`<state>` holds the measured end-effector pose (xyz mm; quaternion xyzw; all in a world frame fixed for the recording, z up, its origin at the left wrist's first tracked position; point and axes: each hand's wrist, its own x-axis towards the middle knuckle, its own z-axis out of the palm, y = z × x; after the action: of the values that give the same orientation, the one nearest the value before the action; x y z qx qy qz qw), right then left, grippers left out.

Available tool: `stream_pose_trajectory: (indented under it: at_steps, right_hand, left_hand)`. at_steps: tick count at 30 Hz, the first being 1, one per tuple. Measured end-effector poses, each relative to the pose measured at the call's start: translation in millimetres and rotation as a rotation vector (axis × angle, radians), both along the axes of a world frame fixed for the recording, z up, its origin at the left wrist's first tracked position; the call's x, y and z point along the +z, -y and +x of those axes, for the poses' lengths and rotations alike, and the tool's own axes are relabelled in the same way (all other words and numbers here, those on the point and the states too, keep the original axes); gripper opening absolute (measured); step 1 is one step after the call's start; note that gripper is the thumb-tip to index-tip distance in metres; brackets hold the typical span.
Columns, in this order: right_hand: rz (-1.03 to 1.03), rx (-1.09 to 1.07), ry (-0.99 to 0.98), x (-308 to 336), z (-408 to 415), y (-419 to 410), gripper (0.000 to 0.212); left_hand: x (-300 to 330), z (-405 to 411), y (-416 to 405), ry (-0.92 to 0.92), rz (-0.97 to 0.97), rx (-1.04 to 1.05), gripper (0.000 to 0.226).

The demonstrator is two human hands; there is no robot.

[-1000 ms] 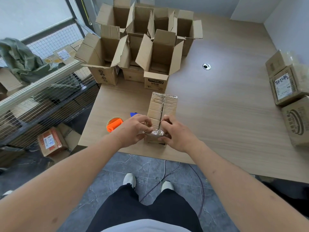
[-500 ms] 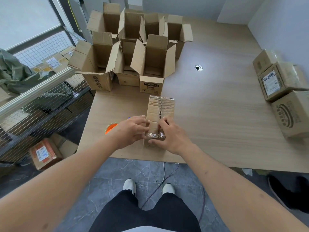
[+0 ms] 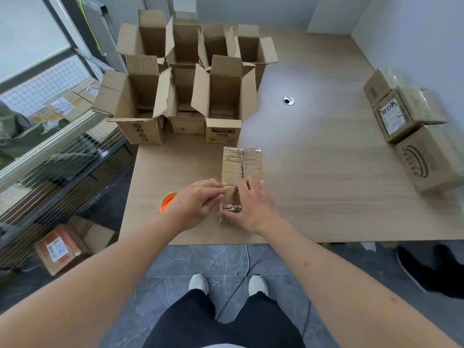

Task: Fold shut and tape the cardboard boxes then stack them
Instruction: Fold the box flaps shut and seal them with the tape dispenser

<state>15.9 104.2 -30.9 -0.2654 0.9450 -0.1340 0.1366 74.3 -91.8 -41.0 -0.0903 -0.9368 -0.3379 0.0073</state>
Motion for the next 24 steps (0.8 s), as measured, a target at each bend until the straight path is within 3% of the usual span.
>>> stream_pose_trajectory:
  at_steps: [6, 12, 18, 21, 24]
  right_hand:
    - [0.162, -0.126, -0.085, -11, 8, 36, 0.093]
    - [0.172, -0.229, -0.207, -29, 17, 50, 0.085]
    - [0.18, -0.286, -0.162, -26, 14, 58, 0.083]
    - [0.161, -0.415, -0.138, -22, 9, 55, 0.093]
    - [0.094, -0.577, 0.05, -18, 2, 51, 0.103]
  left_hand:
    - [9, -3, 20, 0.077, -0.141, 0.126, 0.039]
    - [10, -2, 35, 0.191, -0.217, 0.142, 0.047]
    - [10, -4, 40, 0.211, -0.339, 0.114, 0.051]
    - [11, -6, 40, 0.216, -0.381, 0.099, 0.052]
    - [14, -8, 42, 0.223, -0.396, 0.093, 0.054]
